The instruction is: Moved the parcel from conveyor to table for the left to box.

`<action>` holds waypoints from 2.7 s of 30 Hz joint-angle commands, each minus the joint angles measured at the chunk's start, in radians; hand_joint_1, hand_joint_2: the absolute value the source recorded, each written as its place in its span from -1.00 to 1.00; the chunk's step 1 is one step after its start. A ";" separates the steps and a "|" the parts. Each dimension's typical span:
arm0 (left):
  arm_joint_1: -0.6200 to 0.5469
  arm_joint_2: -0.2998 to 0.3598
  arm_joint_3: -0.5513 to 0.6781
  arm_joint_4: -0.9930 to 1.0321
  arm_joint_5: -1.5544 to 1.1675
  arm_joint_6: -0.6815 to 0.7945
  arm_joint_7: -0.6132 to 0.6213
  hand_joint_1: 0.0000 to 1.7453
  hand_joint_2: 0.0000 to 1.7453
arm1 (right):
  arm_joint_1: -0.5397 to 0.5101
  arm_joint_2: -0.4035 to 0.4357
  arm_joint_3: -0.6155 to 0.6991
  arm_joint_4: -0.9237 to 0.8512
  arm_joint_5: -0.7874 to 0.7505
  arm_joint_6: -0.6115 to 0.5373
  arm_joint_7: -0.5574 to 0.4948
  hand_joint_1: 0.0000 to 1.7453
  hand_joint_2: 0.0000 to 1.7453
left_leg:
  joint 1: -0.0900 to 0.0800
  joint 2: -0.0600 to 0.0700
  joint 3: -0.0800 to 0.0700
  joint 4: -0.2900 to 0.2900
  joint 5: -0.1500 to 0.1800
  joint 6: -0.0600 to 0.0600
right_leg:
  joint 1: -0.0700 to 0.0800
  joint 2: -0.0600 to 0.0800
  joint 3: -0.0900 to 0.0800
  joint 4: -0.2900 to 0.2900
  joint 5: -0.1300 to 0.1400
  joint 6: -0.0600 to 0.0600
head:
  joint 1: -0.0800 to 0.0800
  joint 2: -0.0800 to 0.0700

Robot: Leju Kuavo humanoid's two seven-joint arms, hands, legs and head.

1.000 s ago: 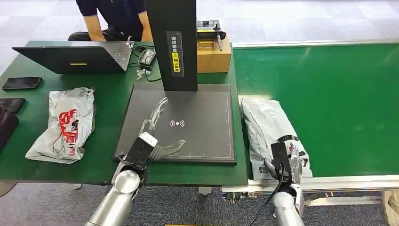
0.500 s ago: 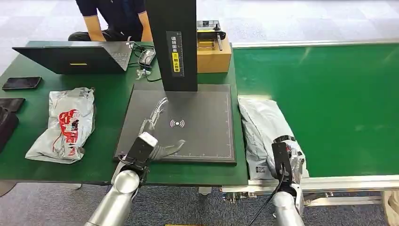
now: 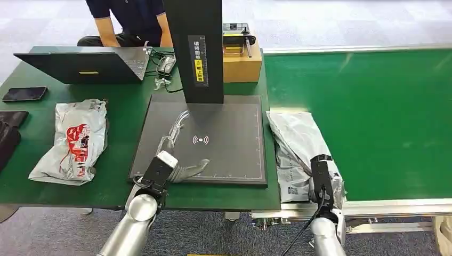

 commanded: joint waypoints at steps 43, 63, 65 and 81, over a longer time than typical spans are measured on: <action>-0.007 -0.012 0.016 0.082 -0.005 0.024 -0.063 -1.00 1.00 | 0.091 -0.019 0.310 -0.501 -0.041 -0.131 -0.264 1.00 1.00 | 0.000 0.000 0.001 -0.001 0.000 -0.002 | 0.000 0.000 0.001 -0.001 -0.001 0.001 | 0.000 0.000; -0.006 -0.007 0.011 0.077 0.006 0.032 -0.063 -1.00 1.00 | 0.057 -0.044 0.359 -0.499 -0.056 -0.151 -0.267 1.00 1.00 | 0.000 0.000 0.002 -0.001 -0.001 -0.002 | 0.000 0.001 0.002 -0.001 -0.001 0.002 | 0.000 0.000; -0.004 -0.004 0.006 0.085 0.013 0.042 -0.067 -1.00 1.00 | 0.044 -0.055 0.398 -0.491 -0.073 -0.132 -0.269 1.00 1.00 | 0.000 0.001 0.003 -0.001 -0.001 -0.003 | 0.000 0.002 0.003 -0.001 -0.001 0.002 | 0.000 0.000; 0.032 0.006 0.000 0.112 0.089 0.149 -0.123 -1.00 1.00 | -0.302 -0.081 0.786 -0.198 -0.094 -0.103 -0.276 1.00 1.00 | 0.001 0.004 0.004 -0.002 -0.001 -0.003 | 0.000 0.006 0.003 -0.001 0.001 0.002 | 0.000 0.000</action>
